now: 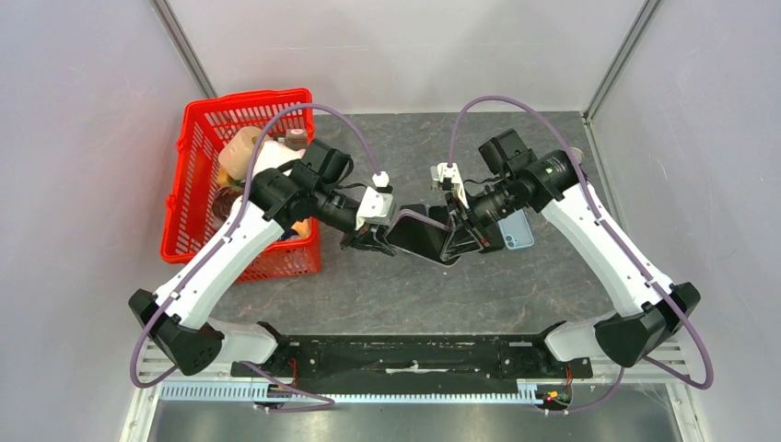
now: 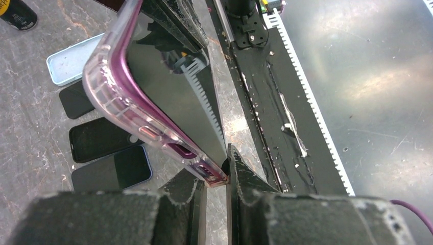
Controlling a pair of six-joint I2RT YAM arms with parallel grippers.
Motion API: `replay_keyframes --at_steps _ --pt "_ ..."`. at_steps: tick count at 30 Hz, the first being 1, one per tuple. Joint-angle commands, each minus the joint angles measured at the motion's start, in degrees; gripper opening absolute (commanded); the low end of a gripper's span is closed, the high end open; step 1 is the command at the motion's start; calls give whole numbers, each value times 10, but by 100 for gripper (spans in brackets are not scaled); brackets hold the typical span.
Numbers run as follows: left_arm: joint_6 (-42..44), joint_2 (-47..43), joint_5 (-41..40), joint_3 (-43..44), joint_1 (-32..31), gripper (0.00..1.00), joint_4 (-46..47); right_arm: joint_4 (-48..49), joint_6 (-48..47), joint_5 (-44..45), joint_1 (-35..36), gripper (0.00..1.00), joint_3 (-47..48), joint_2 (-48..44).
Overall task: Take the phone out of the phone case
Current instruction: Remove the phone case from the phone.
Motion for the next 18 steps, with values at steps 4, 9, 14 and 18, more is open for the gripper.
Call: replay_keyframes --at_steps 4,9,14,18 --pt "125 28 -16 40 -53 2 9 48 36 -124 -1 0 -6 20" --pt "153 44 -26 58 -67 2 0 47 31 -150 -1 0 -7 27" --pt "182 55 -48 74 -86 2 -20 43 25 -160 -1 0 -10 34" --pt "191 59 -56 78 -92 2 -23 41 22 -164 -1 0 -7 39"
